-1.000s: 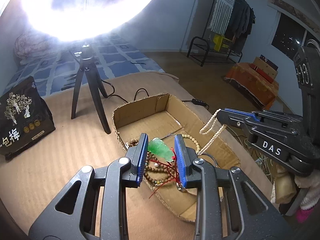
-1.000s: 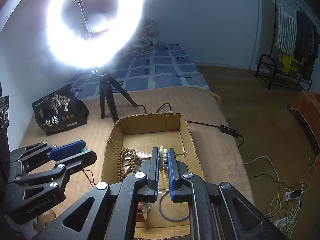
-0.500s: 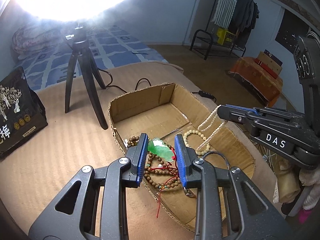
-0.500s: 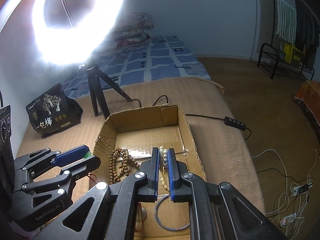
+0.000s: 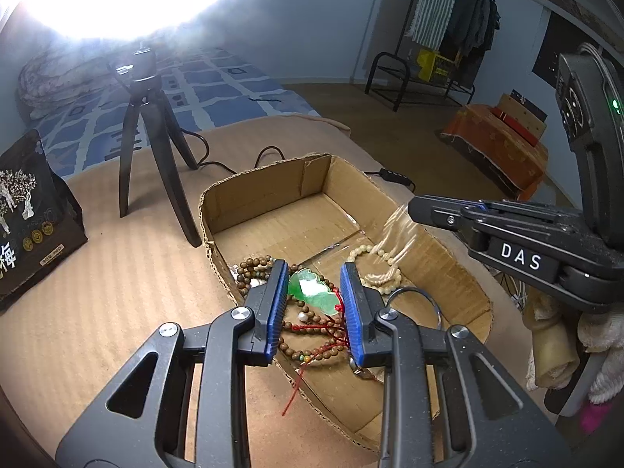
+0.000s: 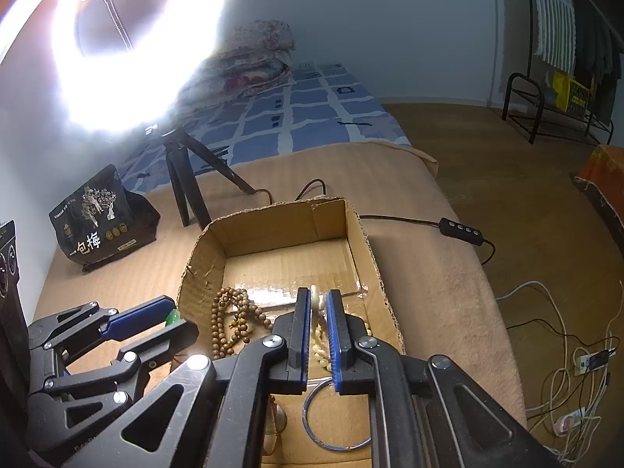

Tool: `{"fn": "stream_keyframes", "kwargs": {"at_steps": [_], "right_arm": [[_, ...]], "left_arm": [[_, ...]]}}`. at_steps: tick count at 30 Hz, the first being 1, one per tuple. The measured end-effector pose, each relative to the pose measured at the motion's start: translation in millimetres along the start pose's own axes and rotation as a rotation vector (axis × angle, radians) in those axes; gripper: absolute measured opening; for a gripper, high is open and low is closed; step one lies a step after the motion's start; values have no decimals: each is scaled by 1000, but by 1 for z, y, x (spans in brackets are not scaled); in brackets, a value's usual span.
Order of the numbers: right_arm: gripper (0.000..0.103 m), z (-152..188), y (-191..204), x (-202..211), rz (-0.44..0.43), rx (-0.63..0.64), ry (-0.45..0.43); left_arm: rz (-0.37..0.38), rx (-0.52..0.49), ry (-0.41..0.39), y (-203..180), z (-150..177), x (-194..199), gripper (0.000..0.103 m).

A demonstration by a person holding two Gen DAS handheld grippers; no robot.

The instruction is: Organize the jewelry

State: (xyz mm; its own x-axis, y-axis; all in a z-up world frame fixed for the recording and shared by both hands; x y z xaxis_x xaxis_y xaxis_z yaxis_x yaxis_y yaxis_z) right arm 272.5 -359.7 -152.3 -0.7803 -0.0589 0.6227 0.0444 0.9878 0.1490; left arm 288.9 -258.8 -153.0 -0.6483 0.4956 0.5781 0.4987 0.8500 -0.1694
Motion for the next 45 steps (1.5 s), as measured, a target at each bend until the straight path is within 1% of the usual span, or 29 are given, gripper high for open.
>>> {"fn": "stream_keyframes", "kwargs": {"at_steps": [2,3,4,7,8,9,10,11,12,14,16,17,31,38,45], "right_arm": [[13,0,0,0,4,1,-4],[22,-1,-1,0,9,1,-6],[28,-1,-1,1,14,0,-10],[33,-1,-2,2,25,2,-13],[36,-2,-3,2,30,2,-14],[50,-2,-4,3,39,0,-19],[63,-3,-5,4,45,-2,-26],[67,-3,-5,5,50,-2,-32],[70,-4,-5,6,55,3,-36],[71,-5,-4,7,59,10,-31],[81,-6,-4,10,68,11,-37],[83,-7,-3,12,71,10,-45],[85,-17,14,47,84,43,-87],[86,-16,23,74,81,52,-109],[88,-12,41,112,84,77,-145]], "left_arm": [[-1,-6,-2,-2,0,1,27],[-4,-8,-2,-3,0,1,27],[-6,-9,-1,-3,1,2,27],[-16,-11,4,-4,2,2,29],[-18,-13,4,-4,2,2,34],[-22,-14,2,-4,3,3,39],[-25,-14,0,-4,3,3,48],[-31,-13,-6,-3,2,5,54],[-34,-11,-11,-3,2,6,55],[-36,-9,-9,-2,2,7,55],[-37,-6,-5,-1,2,9,56],[-34,-3,-3,-1,2,10,56],[-51,-1,-38,0,-5,51,56],[-47,-5,-56,-4,-5,83,56],[-52,-5,-93,-6,-4,123,56]]}}
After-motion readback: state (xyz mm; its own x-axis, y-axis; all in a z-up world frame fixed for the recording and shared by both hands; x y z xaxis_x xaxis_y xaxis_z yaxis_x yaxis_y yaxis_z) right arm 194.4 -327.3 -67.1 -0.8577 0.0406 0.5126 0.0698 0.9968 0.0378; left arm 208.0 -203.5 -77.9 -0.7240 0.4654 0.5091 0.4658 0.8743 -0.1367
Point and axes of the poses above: each gripper's, at about its wrist camera, not at the fingertips, and x roughly against the way its jaws point, y to its left, z to its underside, the point moved 6 cm from there along -x, roughly the way its jaws point, and after that the axes turned 11 degrees about -y, right-handed, at the moved point
